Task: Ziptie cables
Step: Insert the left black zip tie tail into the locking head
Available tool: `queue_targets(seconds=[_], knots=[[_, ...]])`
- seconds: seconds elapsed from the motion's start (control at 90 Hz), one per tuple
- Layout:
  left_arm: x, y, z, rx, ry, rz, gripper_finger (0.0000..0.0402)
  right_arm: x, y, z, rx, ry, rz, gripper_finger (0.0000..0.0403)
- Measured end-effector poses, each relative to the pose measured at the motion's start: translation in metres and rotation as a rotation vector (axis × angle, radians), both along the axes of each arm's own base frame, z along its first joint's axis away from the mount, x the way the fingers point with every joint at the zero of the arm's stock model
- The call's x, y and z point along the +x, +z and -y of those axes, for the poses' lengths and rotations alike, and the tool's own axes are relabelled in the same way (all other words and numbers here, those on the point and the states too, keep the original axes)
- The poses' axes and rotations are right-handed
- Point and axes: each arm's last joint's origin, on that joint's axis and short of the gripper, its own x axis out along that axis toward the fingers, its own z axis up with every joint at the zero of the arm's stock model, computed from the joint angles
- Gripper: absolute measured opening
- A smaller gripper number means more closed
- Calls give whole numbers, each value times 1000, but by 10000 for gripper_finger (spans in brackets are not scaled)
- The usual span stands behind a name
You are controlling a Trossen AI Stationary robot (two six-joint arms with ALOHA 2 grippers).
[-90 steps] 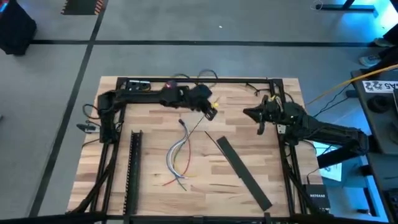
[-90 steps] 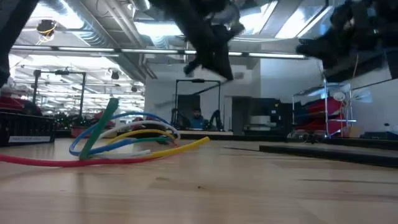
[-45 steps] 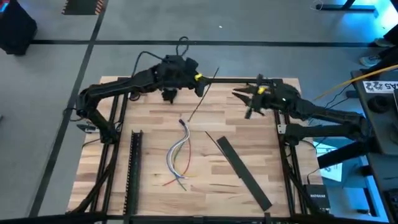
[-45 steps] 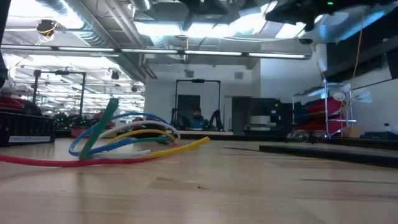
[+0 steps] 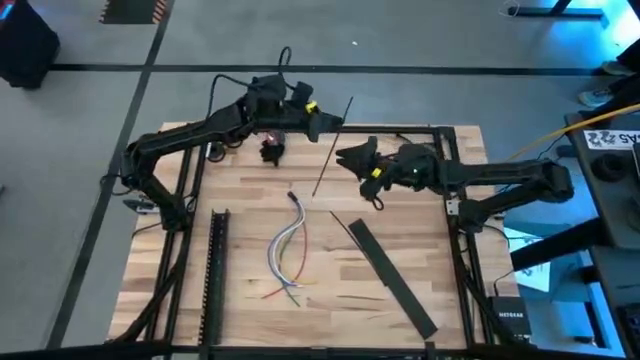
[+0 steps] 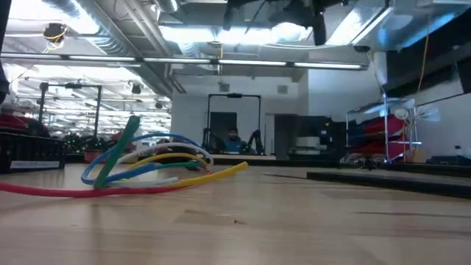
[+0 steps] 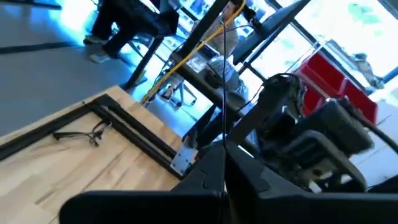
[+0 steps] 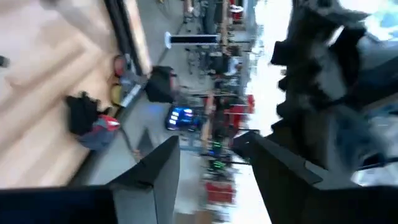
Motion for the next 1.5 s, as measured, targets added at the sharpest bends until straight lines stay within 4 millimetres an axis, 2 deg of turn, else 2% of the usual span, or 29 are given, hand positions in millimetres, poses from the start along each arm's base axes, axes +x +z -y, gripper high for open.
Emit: queue_targets(seconds=[0.111,0.311,0.433,0.733,0.889,1.056,1.2,1.5], knots=[[-1,0,-1,-14,-24,6,0,7,-2,-5,-17,17,23,186],[0,2,1,-32,-77,27,0,23,-22,-2,-54,-42,-55,186],[0,2,1,-34,-81,23,0,33,-26,-1,-93,-40,-20,186],[0,2,2,-37,-109,23,0,44,-42,0,-94,-49,-61,186],[-1,2,2,-39,-130,22,0,44,-42,1,-98,-101,-64,186],[-1,2,0,-46,-129,21,0,42,-31,-16,-99,-103,-10,186],[-5,-1,-7,-146,-110,2,0,43,-28,-25,-147,-128,-85,186],[-14,-6,-23,-314,-106,-42,0,43,-26,-24,-211,-168,-114,186]])
